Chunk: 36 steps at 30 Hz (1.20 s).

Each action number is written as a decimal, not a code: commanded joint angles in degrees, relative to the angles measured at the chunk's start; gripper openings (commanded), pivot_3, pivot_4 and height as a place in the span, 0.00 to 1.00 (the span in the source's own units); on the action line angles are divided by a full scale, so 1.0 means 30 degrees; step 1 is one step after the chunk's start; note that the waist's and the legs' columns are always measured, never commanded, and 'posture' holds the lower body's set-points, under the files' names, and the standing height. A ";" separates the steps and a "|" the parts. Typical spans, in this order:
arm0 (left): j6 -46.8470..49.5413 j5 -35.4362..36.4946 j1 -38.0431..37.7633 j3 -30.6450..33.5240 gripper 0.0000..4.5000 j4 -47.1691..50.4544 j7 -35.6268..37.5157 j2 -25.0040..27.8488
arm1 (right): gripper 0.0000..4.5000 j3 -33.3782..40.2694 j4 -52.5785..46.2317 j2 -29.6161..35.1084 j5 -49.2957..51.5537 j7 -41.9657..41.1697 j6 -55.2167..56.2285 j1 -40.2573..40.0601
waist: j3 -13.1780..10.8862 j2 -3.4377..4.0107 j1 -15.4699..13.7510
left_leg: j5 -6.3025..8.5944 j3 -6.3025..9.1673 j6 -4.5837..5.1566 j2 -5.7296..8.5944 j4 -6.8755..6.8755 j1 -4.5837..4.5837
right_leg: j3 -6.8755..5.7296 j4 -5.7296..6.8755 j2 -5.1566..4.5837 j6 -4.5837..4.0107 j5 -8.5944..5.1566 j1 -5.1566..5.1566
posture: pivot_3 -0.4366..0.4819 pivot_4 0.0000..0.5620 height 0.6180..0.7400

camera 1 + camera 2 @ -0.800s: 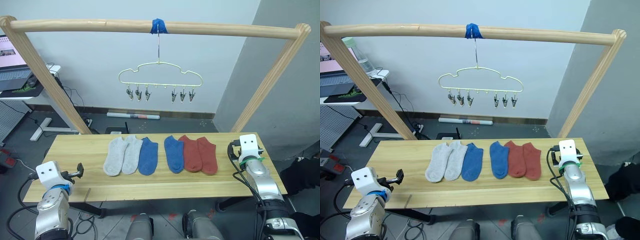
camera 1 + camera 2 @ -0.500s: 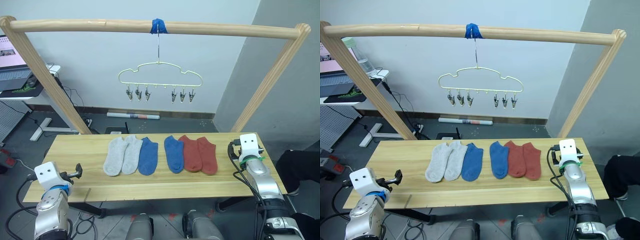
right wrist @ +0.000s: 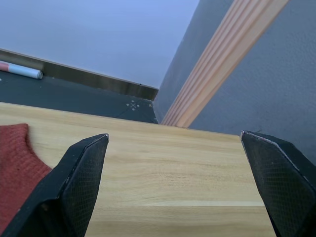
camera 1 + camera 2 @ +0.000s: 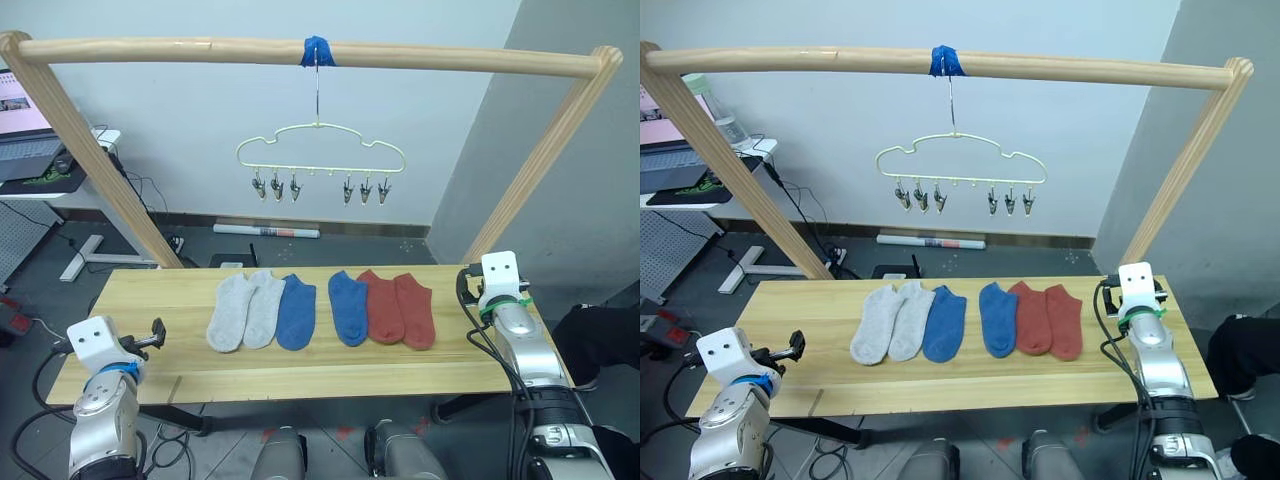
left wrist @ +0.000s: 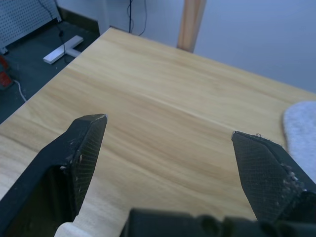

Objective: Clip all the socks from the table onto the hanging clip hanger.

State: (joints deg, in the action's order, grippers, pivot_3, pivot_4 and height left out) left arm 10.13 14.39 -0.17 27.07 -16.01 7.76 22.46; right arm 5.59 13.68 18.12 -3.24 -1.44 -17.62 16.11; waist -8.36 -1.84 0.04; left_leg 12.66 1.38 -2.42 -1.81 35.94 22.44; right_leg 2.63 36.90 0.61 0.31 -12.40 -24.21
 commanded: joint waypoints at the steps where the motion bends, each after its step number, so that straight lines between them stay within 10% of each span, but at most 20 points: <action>1: 0.0203 0.0180 -0.0042 0.0010 1.00 0.1203 0.0102 0.0098 | 1.00 0.0056 -0.0665 0.0213 -0.0062 -0.0289 0.0284 0.0212 | -0.0003 -0.0002 0.0002 | 0.0000 0.0003 0.0000 0.0000 0.0002 -0.0005 | -0.0004 0.0004 0.0000 0.0000 0.0000 0.0002 | 0.60 0.24 1.00; 20: 0.4046 0.3999 0.2424 -0.1719 1.00 0.8615 0.6779 0.3660 | 1.00 -0.1071 -0.9113 0.3598 0.7956 -1.3191 -0.3401 0.1124 | -0.0837 0.0072 0.0051 | -0.0003 0.0022 0.0003 -0.0011 0.0038 0.0053 | -0.0018 0.0010 0.0005 -0.0005 -0.0005 -0.0041 | 0.54 0.33 1.00; 36: 0.3061 0.1861 0.9501 -0.4508 1.00 0.3317 0.6252 0.2483 | 1.00 -0.3365 -1.0899 0.0370 0.8931 -1.2281 -0.4349 0.6232 | -0.0877 0.0037 0.0122 | 0.0029 0.0038 -0.0001 -0.0006 0.0023 0.0179 | -0.0041 0.0027 0.0021 0.0149 -0.0005 -0.0149 | 0.50 0.31 1.00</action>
State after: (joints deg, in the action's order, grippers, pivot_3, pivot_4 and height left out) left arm 21.06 20.64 27.22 13.13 -6.06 26.79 29.75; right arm -4.68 -17.59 19.08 23.39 -38.74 -30.81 34.40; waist -10.99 -1.73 0.40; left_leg 12.75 1.48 -2.42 -1.82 36.01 22.99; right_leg 2.51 36.97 0.66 0.76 -12.41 -24.66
